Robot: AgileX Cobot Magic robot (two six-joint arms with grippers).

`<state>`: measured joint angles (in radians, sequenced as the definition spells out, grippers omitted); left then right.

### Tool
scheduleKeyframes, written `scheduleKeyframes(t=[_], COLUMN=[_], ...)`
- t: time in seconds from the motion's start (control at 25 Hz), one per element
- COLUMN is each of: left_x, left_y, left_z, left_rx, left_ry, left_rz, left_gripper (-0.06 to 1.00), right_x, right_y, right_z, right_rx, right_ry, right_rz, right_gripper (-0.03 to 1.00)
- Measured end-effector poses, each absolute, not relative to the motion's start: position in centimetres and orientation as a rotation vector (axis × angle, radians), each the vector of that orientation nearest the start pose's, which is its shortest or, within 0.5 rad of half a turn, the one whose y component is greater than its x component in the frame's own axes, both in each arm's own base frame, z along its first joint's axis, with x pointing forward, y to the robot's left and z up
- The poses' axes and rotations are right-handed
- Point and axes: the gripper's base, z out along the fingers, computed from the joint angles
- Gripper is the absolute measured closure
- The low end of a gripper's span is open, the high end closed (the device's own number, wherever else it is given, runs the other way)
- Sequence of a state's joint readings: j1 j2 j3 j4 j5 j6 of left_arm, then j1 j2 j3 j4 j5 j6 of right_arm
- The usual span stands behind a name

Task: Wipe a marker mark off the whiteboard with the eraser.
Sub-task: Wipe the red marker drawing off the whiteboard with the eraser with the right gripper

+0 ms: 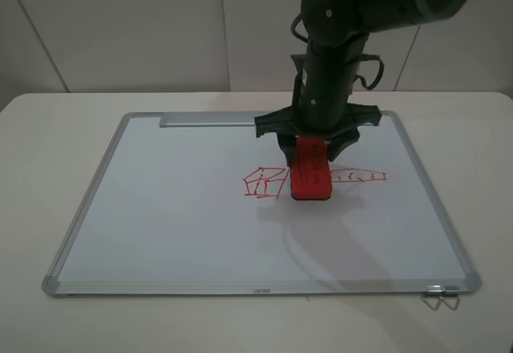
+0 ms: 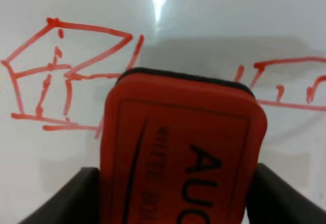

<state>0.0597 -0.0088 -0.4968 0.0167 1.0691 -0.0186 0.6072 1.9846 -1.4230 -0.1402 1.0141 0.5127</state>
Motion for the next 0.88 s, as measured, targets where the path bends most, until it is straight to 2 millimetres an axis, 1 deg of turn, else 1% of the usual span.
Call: scheduleKeyframes(t=[0.2,0.36,0.52,0.68,0.76,0.88], left_x=[-0.6,-0.6,-0.6,-0.6,-0.6,-0.6], left_y=[0.1,0.1,0.1,0.1,0.1,0.1], left_z=[27.6,27.6,27.6,27.6,27.6,27.6], left_rx=[-0.081,-0.081,-0.081,-0.081,-0.081,-0.081], left_ry=[2.046,2.046,2.046,2.046,2.046,2.046], left_rz=[0.046,0.046,0.046,0.046,0.046,0.046], left_gripper=[0.16,0.16,0.16,0.16,0.16,0.16], right_x=[34.0,35.0,35.7,35.7,35.5,35.4], right_y=[25.2,28.8,31.9,33.9,34.4,34.4], right_z=[17.5,17.2,16.1,14.3,13.3,11.7], right_rx=[-0.567,-0.666,-0.719,-0.76,-0.775,-0.761], right_ry=[2.995,2.962,2.918,2.906,2.915,2.948], right_rz=[-0.142,-0.137,-0.107,-0.105,-0.116,-0.14], right_gripper=[0.46,0.46,0.46,0.46,0.46,0.46])
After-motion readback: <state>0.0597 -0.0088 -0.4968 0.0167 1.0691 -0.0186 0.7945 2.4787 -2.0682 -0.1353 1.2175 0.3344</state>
